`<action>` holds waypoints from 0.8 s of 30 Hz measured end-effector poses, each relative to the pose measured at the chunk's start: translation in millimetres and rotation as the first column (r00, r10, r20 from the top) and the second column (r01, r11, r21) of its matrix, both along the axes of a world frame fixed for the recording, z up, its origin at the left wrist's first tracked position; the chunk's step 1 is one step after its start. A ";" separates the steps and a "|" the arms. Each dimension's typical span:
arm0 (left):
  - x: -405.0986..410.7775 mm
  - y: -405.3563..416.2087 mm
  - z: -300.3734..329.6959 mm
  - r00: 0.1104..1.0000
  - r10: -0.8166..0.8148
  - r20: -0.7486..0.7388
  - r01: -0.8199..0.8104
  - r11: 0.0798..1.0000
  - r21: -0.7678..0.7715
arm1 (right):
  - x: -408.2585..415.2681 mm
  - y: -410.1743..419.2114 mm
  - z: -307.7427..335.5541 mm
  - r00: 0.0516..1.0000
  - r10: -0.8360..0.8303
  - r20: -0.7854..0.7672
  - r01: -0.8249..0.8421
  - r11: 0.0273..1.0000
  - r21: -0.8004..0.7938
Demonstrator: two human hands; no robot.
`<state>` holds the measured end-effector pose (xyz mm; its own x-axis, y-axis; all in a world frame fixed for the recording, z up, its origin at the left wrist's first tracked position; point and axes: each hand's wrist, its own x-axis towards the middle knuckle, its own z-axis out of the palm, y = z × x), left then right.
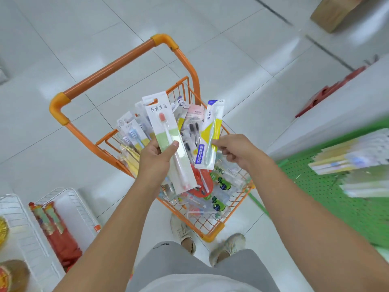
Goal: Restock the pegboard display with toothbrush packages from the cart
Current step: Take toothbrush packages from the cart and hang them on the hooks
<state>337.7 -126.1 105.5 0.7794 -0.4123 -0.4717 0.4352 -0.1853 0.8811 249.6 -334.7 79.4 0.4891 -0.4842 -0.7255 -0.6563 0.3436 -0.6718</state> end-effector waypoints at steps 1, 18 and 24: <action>-4.6 -6.2 2.6 1.000 -0.030 0.006 0.030 1.000 -0.001 | -20.0 0.0 10.0 0.997 0.011 0.072 -0.012 1.000 0.022; -295.7 -187.7 69.3 0.795 -0.601 0.082 0.604 0.774 -0.189 | -368.9 -29.7 95.2 0.750 -0.468 0.467 0.564 0.822 -0.083; -374.7 -200.0 66.4 0.667 -0.739 0.093 0.744 0.655 -0.130 | -455.4 -36.6 93.0 0.746 -0.498 0.442 0.595 0.796 -0.109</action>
<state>-37.0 -326.1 171.9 0.1965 -0.9198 -0.3397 0.1840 -0.3058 0.9342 -205.8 -371.3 172.4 0.2928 -0.8786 -0.3772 -0.0852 0.3690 -0.9255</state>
